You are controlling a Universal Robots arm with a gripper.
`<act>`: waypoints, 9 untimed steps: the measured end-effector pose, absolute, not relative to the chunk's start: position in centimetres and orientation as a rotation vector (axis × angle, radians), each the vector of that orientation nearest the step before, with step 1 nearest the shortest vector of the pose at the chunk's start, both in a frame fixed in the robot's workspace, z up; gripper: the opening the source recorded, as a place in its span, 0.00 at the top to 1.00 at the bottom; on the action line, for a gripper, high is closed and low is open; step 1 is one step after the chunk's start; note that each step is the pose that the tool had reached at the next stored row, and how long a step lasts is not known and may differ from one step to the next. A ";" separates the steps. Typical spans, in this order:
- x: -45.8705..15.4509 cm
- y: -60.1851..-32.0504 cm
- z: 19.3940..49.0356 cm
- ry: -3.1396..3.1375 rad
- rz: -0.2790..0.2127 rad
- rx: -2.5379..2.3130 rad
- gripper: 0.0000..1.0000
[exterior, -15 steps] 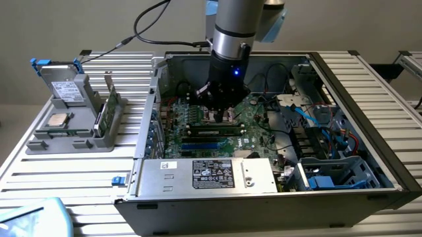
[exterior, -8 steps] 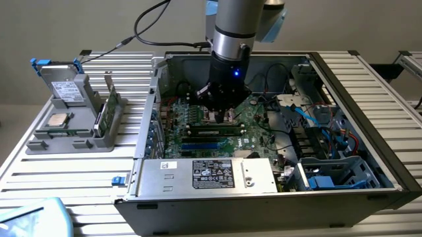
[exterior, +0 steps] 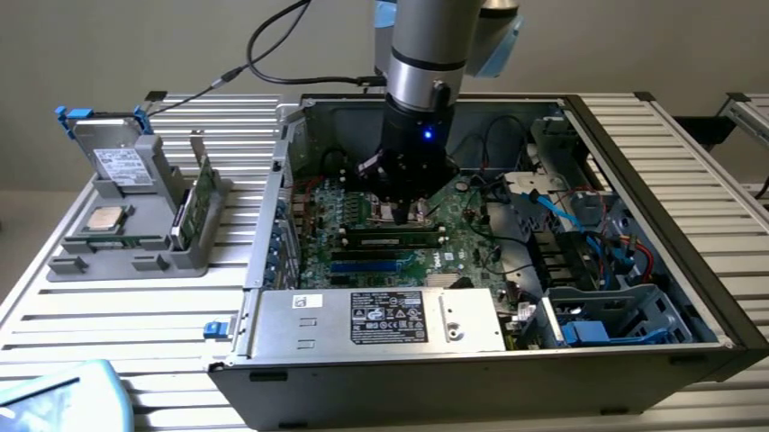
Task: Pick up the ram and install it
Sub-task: 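Press down the ram until it locks into place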
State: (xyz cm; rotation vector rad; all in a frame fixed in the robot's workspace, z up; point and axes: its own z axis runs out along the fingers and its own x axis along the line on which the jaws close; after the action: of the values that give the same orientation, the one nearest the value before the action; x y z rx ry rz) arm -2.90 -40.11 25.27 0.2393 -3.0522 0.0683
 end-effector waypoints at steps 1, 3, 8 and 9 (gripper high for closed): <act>-2.9 -40.1 25.3 -3.054 0.068 0.221 0.90; -2.9 -40.1 25.2 -3.058 0.066 0.185 0.90; -2.9 -40.1 25.2 -3.067 0.064 0.103 0.90; -2.9 -40.1 25.2 -3.068 0.063 0.089 0.90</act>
State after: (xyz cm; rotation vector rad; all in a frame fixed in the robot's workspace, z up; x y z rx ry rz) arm -2.89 -40.11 25.16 0.0885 -3.0680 0.0635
